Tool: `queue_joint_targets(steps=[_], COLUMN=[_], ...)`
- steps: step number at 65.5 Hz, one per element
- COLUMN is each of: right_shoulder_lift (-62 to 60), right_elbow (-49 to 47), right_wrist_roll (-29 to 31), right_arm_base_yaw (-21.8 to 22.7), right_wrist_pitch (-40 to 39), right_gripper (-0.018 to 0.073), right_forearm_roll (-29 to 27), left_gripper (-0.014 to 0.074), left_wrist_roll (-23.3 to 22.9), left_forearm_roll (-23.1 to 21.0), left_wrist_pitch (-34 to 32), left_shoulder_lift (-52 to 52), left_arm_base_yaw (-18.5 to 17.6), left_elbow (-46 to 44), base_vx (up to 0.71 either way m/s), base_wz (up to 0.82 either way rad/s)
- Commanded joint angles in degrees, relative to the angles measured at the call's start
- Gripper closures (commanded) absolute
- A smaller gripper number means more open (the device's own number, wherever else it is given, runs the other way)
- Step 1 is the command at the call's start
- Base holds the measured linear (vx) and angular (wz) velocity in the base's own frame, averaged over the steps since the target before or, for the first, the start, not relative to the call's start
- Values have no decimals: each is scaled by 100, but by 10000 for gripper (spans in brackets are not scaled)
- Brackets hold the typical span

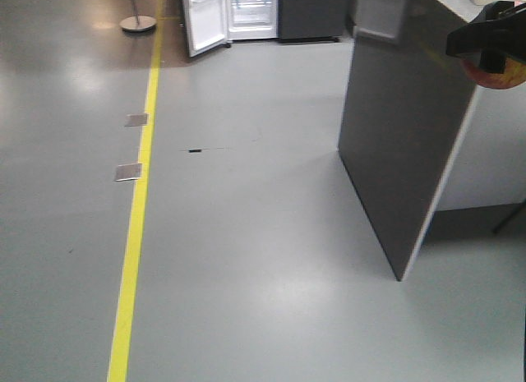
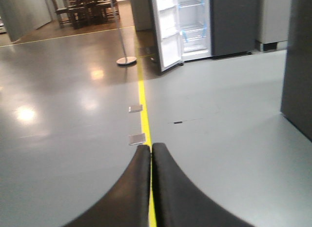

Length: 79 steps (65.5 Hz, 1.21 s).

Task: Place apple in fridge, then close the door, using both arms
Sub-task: 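Drive the base away from the counter toward the open fridge, holding apple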

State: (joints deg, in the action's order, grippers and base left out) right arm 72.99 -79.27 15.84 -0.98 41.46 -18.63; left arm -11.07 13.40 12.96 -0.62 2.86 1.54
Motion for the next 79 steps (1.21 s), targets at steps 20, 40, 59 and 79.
queue_joint_targets(steps=[20,40,59,79], right_shoulder_lift=[-168,-168,-168,-168], right_elbow=[-185,-185,-185,-185], right_wrist_roll=[49,49,49,49], right_arm_base_yaw=[35,35,35,35], right_wrist_pitch=[-432,-432,-432,-432], right_gripper=[419,419,419,419], right_forearm_roll=[-73,-73,-73,-73], left_gripper=[604,604,604,604], left_wrist_roll=[-24,-24,-24,-24], left_forearm_roll=[-28,-28,-28,-28], left_wrist_pitch=[-433,-433,-433,-433], left_shoulder_lift=[-91,-91,-91,-91], left_arm_base_yaw=[-24,-24,-24,-24], left_elbow=[86,86,86,86], base_vx=[12,15,21,23], base_wz=[28,6,2,2])
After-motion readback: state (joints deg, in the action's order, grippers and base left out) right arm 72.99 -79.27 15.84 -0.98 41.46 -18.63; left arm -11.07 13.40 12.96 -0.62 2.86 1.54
